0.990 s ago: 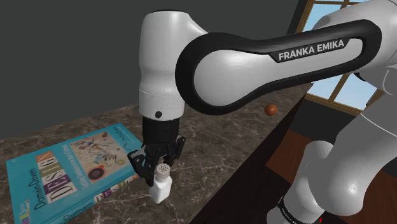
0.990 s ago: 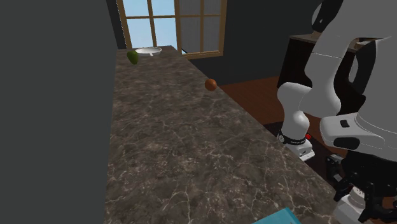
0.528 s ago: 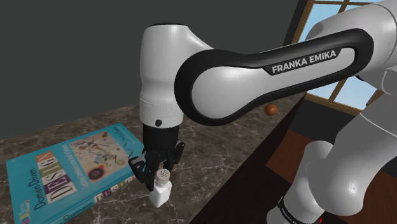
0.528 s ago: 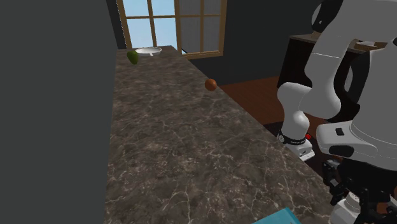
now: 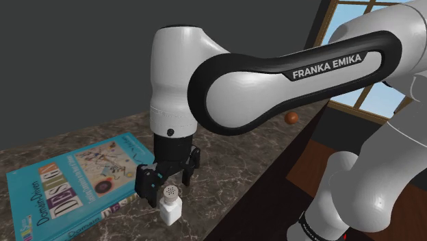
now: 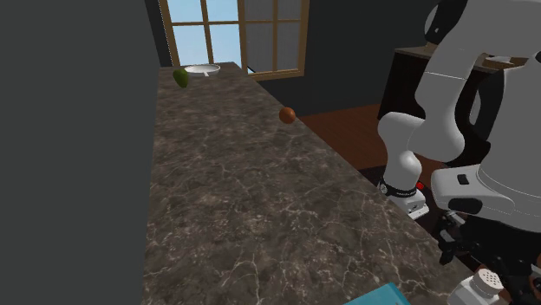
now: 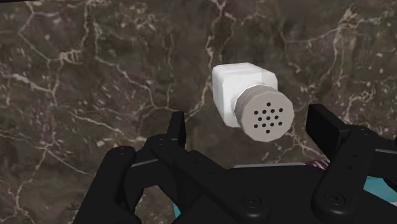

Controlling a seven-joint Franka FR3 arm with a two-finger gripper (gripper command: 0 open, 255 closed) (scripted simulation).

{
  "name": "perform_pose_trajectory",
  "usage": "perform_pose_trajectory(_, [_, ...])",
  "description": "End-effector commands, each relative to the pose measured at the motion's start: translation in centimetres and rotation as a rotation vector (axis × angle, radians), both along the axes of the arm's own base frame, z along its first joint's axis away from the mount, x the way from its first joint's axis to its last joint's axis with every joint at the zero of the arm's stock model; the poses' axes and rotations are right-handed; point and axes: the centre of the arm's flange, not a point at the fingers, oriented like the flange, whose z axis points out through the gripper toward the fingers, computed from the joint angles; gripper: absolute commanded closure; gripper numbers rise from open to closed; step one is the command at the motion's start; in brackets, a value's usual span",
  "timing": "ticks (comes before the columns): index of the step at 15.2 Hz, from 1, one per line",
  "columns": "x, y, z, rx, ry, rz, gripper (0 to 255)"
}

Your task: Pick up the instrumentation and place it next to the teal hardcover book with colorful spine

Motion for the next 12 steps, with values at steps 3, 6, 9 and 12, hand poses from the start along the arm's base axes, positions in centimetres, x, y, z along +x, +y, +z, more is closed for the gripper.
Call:
perform_pose_trajectory(3, [0.3,-0.3,2.6,0.000,0.000,0.000,0])
perform_pose_trajectory(6, [0.5,-0.5,4.9,0.000,0.000,0.000,0])
perform_pose_trajectory(9, [0.5,-0.5,4.9,0.000,0.000,0.000,0])
perform_pose_trajectory(12, [0.5,-0.5,4.9,0.000,0.000,0.000,0])
